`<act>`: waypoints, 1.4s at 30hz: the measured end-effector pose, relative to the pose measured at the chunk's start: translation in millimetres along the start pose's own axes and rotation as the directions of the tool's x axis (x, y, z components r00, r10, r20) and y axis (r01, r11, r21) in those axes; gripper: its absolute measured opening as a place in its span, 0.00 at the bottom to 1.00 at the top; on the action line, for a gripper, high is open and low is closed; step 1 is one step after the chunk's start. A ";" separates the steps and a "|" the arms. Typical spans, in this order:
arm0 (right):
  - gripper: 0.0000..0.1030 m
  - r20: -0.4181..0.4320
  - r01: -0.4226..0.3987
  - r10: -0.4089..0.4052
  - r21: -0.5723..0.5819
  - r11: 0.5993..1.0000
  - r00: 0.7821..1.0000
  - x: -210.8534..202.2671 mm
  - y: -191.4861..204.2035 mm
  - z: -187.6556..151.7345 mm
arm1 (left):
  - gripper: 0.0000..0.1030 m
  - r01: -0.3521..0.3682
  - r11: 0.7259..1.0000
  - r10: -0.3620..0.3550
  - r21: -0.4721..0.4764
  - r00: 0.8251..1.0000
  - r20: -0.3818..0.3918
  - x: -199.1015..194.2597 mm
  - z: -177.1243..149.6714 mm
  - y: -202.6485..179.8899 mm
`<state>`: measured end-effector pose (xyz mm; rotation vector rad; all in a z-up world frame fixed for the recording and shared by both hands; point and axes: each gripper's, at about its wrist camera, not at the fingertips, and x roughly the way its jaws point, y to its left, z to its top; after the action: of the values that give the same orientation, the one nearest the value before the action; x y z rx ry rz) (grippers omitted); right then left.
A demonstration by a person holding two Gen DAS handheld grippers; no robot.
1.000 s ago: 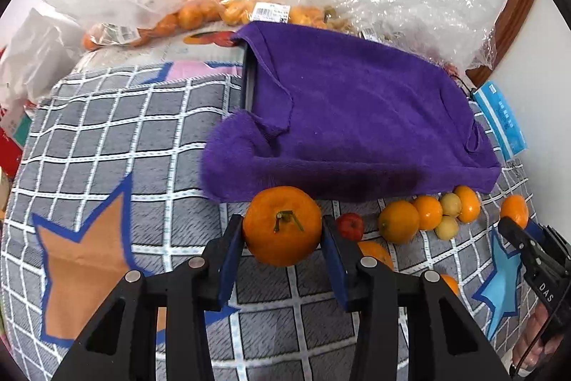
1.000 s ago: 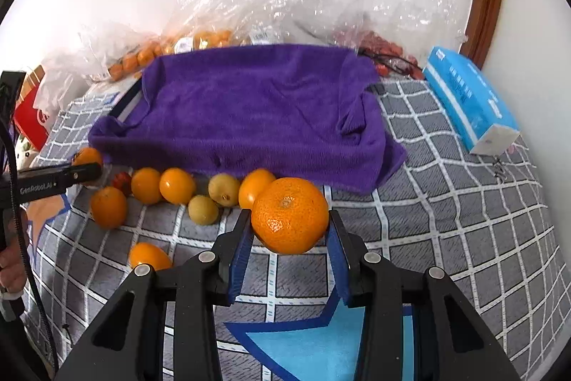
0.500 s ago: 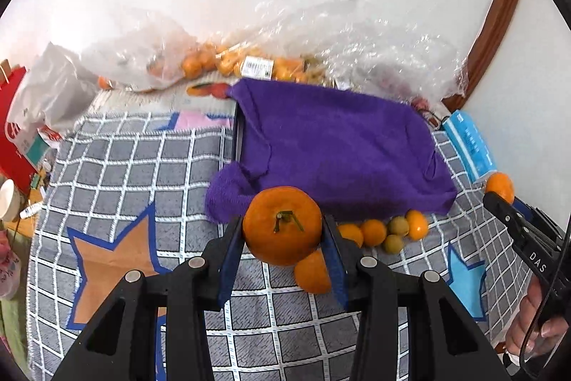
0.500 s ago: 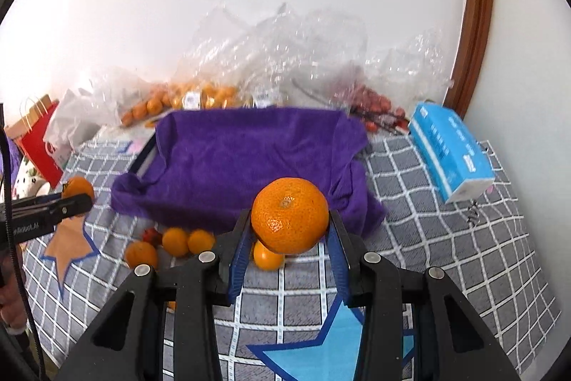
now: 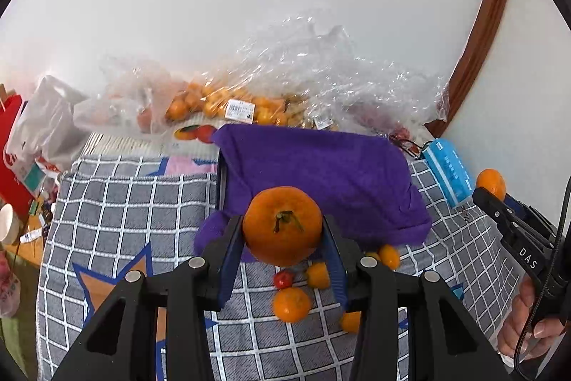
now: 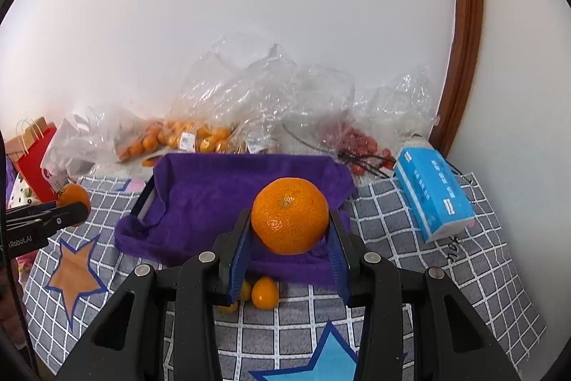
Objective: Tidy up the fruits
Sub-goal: 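Lift both held oranges and carry them over the purple towel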
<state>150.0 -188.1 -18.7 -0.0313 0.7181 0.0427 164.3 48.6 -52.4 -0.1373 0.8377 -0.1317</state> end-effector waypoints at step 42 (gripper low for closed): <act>0.39 0.017 -0.011 0.012 -0.032 0.999 1.000 68.3 -8.0 47.2 | 0.39 0.030 0.999 -0.030 0.020 1.000 0.002 62.0 60.3 -13.1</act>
<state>232.7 -192.1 -28.0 -0.0571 0.7005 0.0651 249.6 29.4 -55.5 -0.1312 0.8323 -0.1679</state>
